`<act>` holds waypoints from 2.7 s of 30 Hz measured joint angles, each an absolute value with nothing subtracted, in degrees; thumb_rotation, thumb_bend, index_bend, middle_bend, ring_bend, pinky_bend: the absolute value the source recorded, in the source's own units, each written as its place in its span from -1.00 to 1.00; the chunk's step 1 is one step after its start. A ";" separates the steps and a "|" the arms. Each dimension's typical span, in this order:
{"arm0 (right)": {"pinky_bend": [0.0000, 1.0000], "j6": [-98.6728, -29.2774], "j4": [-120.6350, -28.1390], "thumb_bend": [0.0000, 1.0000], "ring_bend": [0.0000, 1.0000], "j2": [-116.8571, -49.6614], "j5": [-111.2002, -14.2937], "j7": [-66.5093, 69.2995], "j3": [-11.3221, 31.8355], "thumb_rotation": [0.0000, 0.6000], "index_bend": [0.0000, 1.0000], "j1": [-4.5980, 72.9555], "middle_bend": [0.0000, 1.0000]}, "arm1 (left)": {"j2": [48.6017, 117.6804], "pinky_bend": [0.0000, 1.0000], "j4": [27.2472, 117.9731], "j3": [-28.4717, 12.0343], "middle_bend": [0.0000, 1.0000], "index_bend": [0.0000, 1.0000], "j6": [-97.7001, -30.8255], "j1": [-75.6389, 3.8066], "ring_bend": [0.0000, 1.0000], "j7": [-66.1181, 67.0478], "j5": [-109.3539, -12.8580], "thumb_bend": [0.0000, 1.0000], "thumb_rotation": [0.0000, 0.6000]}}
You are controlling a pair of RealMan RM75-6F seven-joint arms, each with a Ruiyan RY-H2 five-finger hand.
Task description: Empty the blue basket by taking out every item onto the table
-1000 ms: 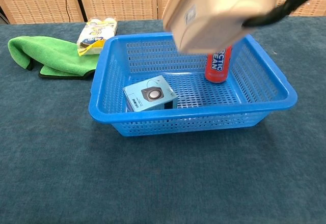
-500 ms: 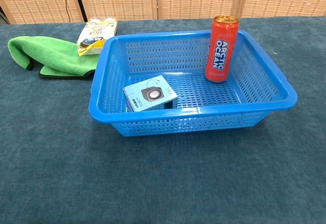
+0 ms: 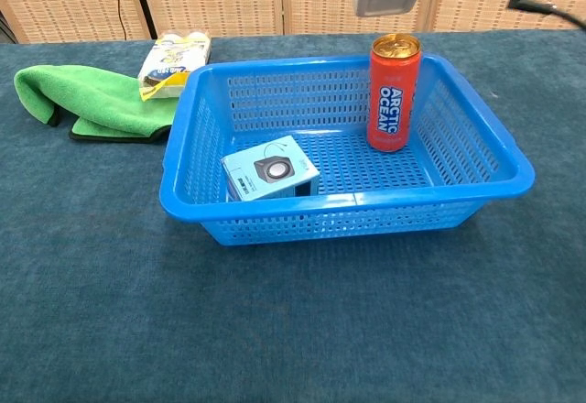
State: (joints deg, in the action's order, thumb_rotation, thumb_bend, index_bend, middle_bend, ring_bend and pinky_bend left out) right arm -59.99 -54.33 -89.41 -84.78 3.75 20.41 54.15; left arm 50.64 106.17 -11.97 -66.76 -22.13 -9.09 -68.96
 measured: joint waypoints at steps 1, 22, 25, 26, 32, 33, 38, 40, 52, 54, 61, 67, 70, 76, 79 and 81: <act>-0.49 -58.95 -53.06 -0.57 -0.32 -90.59 -83.83 3.58 20.52 1.00 -0.19 54.86 -0.16 | 50.63 -1.00 106.11 -11.98 -1.00 -1.00 -66.66 -22.14 -1.00 -9.16 -68.91 -0.45 1.00; -1.00 -45.45 -85.13 -1.00 -1.00 -70.88 -70.97 4.16 24.09 1.00 -1.00 53.70 -1.00 | 50.71 -1.00 106.14 -11.77 -1.00 -1.00 -65.89 -22.26 -1.00 -8.72 -69.20 -0.45 1.00; -1.00 -44.74 -89.67 -1.00 -1.00 -66.71 -71.73 5.96 22.55 1.00 -1.00 51.20 -1.00 | 50.79 -1.00 106.24 -11.69 -1.00 -1.00 -65.63 -22.43 -1.00 -8.50 -69.38 -0.45 1.00; -1.00 -44.76 -90.57 -1.00 -1.00 -65.89 -72.57 6.56 21.54 1.00 -1.00 50.35 -1.00 | 50.80 -1.00 106.29 -11.68 -1.00 -1.00 -65.59 -22.45 -1.00 -8.50 -69.42 -0.45 1.00; -1.00 -48.08 -90.44 -1.00 -1.00 -66.79 -77.72 8.60 17.27 1.00 -0.97 47.32 -1.00 | 50.81 -1.00 106.29 -11.75 -1.00 -1.00 -65.67 -22.43 -1.00 -8.47 -69.22 -0.45 1.00; -1.00 -49.03 -89.87 -1.00 -1.00 -67.45 -78.62 8.81 16.65 1.00 -0.95 46.97 -1.00 | 50.83 -1.00 106.28 -11.75 -1.00 -1.00 -65.61 -22.45 -1.00 -8.42 -69.19 -0.45 1.00; -0.92 -51.20 -84.91 -1.00 -1.00 -71.85 -81.42 10.57 14.16 1.00 -0.82 46.27 -0.96 | 50.88 -1.00 106.34 -11.72 -1.00 -1.00 -65.54 -22.50 -1.00 -8.29 -69.22 -0.45 1.00; -0.86 -51.74 -83.33 -1.00 -0.98 -73.45 -81.98 10.89 13.66 1.00 -0.76 46.29 -0.90 | 50.87 -1.00 106.32 -11.78 -1.00 -1.00 -65.66 -22.44 -1.00 -8.38 -69.12 -0.45 1.00; -0.65 -56.60 -77.53 -1.00 -0.77 -80.52 -84.21 8.59 11.51 1.00 -0.61 45.99 -0.70 | 50.78 -1.00 105.92 -11.97 -1.00 -1.00 -65.11 -22.60 -1.00 -8.94 -68.77 -0.45 1.00; -0.56 -56.56 -76.35 -1.00 -0.71 -81.53 -83.80 8.37 11.48 1.00 -0.59 46.09 -0.67 | 50.79 -1.00 105.98 -11.93 -1.00 -1.00 -65.09 -22.60 -1.00 -8.92 -68.84 -0.45 1.00; -0.32 -57.52 -72.37 -0.87 -0.49 -84.59 -83.53 8.64 11.36 1.00 -0.44 46.34 -0.48 | 50.68 -1.00 105.75 -12.12 -1.00 -1.00 -65.19 -22.47 -1.00 -9.41 -68.45 -0.45 1.00; -0.09 -59.36 -70.63 -0.56 -0.28 -86.03 -84.29 10.79 11.20 1.00 -0.27 46.15 -0.27 | 50.73 -1.00 105.61 -12.20 -1.00 -1.00 -64.93 -22.61 -1.00 -9.38 -68.24 -0.45 1.00; 0.02 -60.15 -69.42 -0.23 -0.19 -86.84 -84.97 11.25 10.95 1.00 -0.18 46.11 -0.19 | 50.81 -1.00 105.64 -12.16 -1.00 -1.00 -64.77 -22.72 -1.00 -9.16 -68.23 -0.45 1.00; 0.16 -61.14 -67.05 0.59 0.02 -88.82 -85.51 12.98 10.82 1.00 0.04 46.28 0.03 | 50.92 -1.00 105.82 -12.11 -1.00 -1.00 -64.96 -22.70 -1.00 -8.67 -68.14 -0.45 1.00; 0.20 -61.52 -66.37 0.66 0.06 -89.53 -85.69 14.45 10.88 1.00 0.07 46.43 0.07 | 50.96 -1.00 105.82 -12.14 -1.00 -1.00 -64.93 -22.71 -1.00 -8.61 -67.95 -0.45 1.00; 0.21 -61.99 -66.13 0.67 0.08 -89.82 -86.01 15.22 10.86 1.00 0.07 46.51 0.09 | 50.99 -1.00 105.80 -12.14 -1.00 -1.00 -64.80 -22.78 -1.00 -8.49 -67.86 -0.45 1.00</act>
State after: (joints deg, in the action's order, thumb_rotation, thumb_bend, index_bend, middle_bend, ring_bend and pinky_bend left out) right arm -61.99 -66.13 -89.82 -86.01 15.22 10.86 46.51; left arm 50.99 105.80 -12.14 -64.80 -22.78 -8.49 -67.86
